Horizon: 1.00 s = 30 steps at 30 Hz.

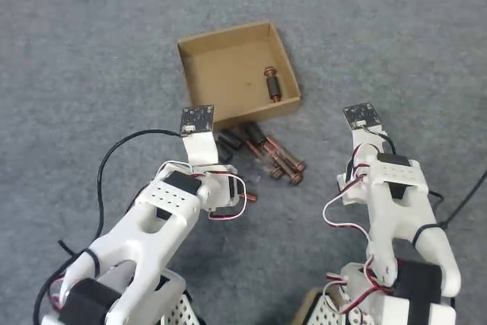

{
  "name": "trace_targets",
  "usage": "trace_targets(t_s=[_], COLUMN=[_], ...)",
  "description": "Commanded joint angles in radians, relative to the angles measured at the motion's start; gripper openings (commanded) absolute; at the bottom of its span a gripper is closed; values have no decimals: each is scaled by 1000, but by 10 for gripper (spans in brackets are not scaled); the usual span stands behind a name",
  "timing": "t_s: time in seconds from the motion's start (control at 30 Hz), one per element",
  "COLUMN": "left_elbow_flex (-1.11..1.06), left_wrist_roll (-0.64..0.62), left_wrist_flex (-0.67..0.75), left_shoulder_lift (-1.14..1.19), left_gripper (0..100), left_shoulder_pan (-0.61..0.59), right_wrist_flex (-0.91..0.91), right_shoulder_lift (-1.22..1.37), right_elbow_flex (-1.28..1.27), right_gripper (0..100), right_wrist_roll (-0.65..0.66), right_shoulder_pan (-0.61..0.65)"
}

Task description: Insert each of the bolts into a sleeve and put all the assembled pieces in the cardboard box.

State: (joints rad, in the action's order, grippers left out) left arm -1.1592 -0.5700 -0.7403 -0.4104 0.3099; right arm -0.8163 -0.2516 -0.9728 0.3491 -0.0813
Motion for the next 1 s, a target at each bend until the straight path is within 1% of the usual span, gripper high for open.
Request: trace_targets(t_s=[0.0, 0.17, 0.4, 0.53, 0.67, 0.77, 0.83, 0.97], left_elbow_flex=[54, 56, 105, 93, 31, -4, -18, 28], left_wrist_roll=[-15, -12, -12, -12, -12, -12, -12, -17], left_wrist_flex=[-20, -25, -114, -117, -110, -54, -15, -11], left_shoulder_lift=[14, 14, 14, -37, -138, -153, -121, 6], left_gripper=[180, 180, 180, 180, 181, 184, 184, 183], left_shoulder_pan=[5, 5, 5, 5, 5, 2, 2, 2], right_wrist_flex=[13, 13, 13, 13, 13, 13, 13, 13], right_shoulder_lift=[-53, -53, -53, -53, -53, -53, -53, -53], right_elbow_flex=[-3, -3, -3, -3, -3, -3, -3, -3], right_gripper=[7, 7, 7, 7, 7, 7, 7, 7], right_wrist_roll=[12, 12, 12, 12, 12, 12, 14, 14], right_shoulder_pan=[18, 18, 18, 18, 18, 18, 18, 18])
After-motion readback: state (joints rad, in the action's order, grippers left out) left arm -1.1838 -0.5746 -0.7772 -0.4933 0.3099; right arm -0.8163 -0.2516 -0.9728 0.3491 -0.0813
